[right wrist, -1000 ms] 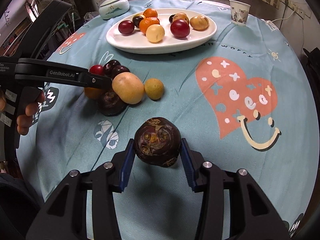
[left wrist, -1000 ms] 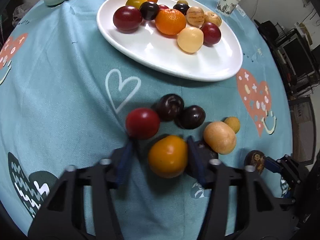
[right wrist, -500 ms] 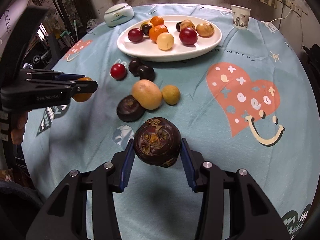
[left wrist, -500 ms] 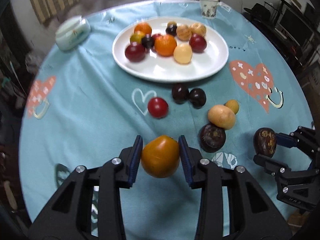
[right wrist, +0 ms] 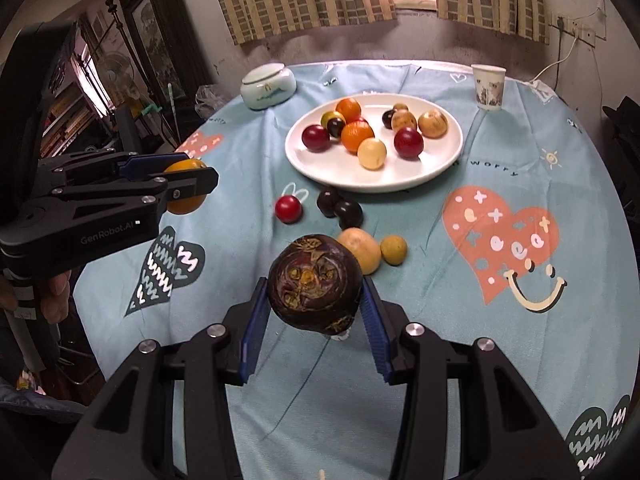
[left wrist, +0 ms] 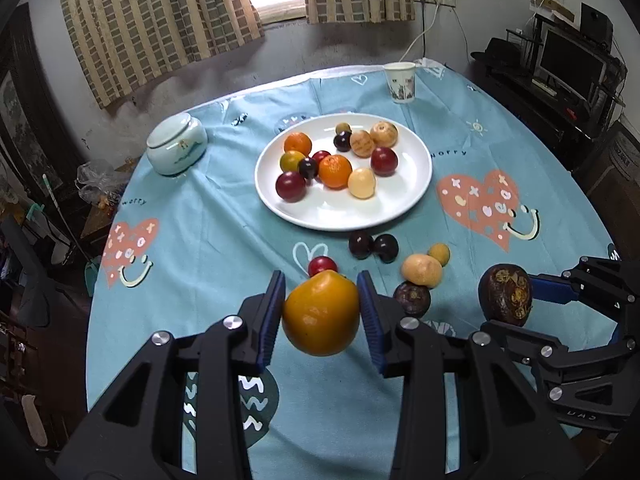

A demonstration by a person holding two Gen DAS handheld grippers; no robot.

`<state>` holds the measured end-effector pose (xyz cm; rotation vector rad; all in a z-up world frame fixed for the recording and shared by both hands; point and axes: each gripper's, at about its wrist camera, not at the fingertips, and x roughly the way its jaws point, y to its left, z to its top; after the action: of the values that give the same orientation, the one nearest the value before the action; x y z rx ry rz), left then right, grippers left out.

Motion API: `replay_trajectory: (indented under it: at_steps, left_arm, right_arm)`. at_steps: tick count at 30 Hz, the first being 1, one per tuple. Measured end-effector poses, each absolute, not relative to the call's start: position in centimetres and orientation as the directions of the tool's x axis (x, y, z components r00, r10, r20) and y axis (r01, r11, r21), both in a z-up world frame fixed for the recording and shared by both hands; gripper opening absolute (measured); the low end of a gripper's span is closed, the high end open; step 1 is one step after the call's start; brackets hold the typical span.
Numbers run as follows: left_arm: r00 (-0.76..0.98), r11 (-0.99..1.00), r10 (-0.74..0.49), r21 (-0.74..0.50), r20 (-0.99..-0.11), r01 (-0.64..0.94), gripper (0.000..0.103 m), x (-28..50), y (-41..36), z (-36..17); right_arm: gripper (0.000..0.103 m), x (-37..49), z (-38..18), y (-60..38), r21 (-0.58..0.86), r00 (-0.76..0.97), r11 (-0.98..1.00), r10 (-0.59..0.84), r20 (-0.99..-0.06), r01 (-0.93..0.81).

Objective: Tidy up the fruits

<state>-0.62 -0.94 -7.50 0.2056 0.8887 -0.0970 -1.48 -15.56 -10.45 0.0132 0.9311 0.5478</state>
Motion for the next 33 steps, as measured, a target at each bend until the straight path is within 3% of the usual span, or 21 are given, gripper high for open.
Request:
replay_trajectory:
  at_steps: [15,33]
  left_arm:
    - [0.659,0.979,0.009,0.141,-0.752,0.147,0.037,-1.4,0.5,-5.8]
    - [0.653,0.979,0.019,0.147,-0.757,0.141,0.037,0.2,0.7,-6.0]
  right_arm:
    - [0.045,-2.5,-7.2,-14.0,0.229,0.516,0.855,0.472,-0.714,-0.465]
    - [0.045,-0.8,-7.4,-13.5,0.237,0.496,0.848,0.480,-0.723,-0.475]
